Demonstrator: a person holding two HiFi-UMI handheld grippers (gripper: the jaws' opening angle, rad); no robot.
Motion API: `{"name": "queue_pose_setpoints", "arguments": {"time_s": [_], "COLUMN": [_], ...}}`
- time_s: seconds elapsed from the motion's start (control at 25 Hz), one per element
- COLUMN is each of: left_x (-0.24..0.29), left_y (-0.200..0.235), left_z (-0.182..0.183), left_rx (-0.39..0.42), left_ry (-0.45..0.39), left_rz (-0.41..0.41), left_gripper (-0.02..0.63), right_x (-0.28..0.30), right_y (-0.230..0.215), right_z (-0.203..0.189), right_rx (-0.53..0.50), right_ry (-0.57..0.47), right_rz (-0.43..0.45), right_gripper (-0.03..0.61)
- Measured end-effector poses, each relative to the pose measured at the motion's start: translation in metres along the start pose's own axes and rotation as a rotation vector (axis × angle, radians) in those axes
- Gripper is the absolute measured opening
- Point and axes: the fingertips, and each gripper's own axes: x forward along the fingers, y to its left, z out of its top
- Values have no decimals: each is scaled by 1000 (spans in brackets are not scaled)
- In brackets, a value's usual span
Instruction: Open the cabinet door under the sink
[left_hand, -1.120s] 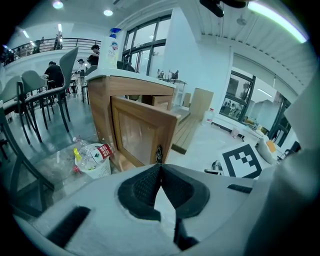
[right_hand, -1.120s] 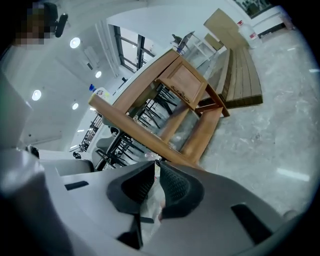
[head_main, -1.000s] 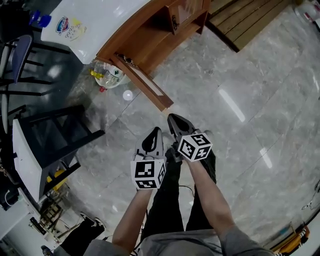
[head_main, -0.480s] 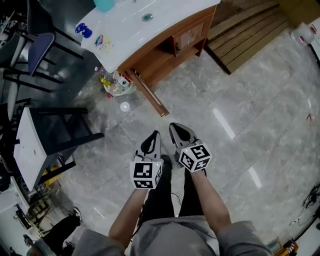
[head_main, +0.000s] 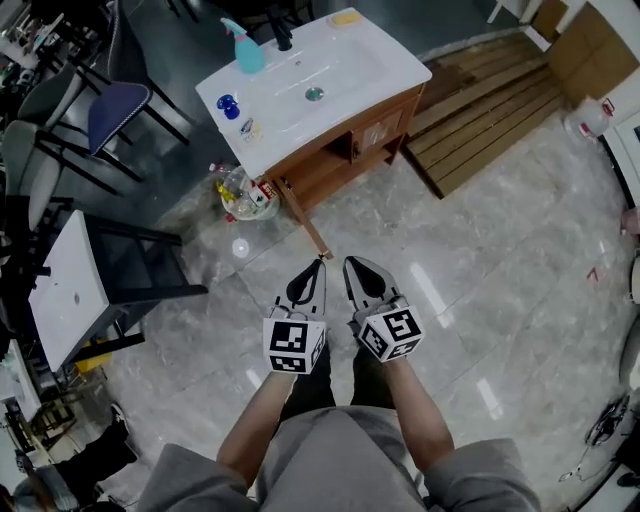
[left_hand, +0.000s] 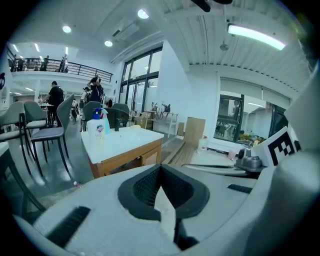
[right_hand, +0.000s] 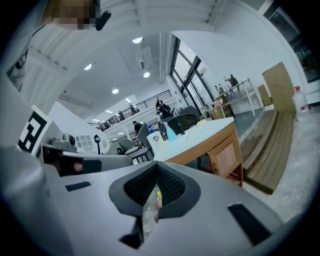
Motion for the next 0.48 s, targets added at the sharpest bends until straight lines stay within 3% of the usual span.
{"name": "queue_pose_setpoints", "arguments": {"time_s": [0.48], "left_x": [-62], "left_y": [-31], "left_z": [125], "left_rx": [114], "left_ry": [-186], "left_rz": [-53], "left_gripper": [8], "right_x": [-41], "right_y": [62], "right_z": [145], "right_rx": [-189], "right_ry": [-208], "right_rz": [26], "right_gripper": [8]}}
